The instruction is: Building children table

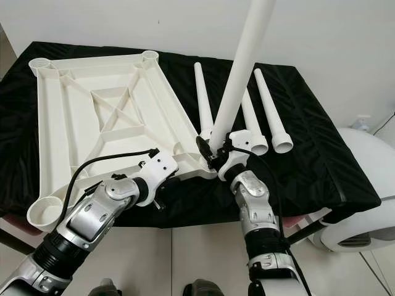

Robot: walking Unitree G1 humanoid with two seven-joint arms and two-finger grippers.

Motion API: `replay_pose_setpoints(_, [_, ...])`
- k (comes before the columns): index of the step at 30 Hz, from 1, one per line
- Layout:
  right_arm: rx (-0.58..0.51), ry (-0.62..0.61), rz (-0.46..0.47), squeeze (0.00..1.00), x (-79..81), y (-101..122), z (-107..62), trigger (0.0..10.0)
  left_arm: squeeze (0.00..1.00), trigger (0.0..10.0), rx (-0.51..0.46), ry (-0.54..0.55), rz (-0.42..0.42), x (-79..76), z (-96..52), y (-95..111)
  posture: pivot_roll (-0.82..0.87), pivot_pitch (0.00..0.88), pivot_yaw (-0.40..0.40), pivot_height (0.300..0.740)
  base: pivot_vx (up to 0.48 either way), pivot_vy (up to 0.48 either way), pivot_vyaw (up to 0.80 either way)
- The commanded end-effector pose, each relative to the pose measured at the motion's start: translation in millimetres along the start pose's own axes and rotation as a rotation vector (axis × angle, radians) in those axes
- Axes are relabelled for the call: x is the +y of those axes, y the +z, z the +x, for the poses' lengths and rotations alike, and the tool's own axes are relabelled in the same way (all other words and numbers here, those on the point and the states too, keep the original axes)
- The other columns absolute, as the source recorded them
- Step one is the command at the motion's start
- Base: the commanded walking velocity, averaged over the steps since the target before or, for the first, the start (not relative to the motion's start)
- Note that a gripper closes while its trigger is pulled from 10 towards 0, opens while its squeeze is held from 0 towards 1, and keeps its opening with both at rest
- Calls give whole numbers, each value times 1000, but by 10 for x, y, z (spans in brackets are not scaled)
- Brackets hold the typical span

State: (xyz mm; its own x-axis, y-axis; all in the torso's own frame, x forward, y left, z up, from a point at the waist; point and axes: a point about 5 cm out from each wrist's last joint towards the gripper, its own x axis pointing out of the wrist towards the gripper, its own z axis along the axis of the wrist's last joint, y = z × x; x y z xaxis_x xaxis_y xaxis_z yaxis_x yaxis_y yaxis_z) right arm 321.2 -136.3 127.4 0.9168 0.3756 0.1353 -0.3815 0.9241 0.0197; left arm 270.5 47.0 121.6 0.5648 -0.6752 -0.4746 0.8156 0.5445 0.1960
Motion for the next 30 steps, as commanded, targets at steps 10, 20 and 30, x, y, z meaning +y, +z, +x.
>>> replay_pose_setpoints(10, [-27,-372,11,0,147,120,-37,10000,0,10000,-1,-109,2,-219,53,-10,16,0,-108,740,0,0,0])
replay_pose_setpoints(20, [-3,-379,20,0,157,100,-45,10000,0,10000,0,-117,9,-234,64,-12,14,0,-108,740,0,0,0])
replay_pose_setpoints(30, [-18,-276,53,1000,226,145,-106,10000,0,10000,5,-119,10,-246,60,-31,13,0,-111,740,0,0,0])
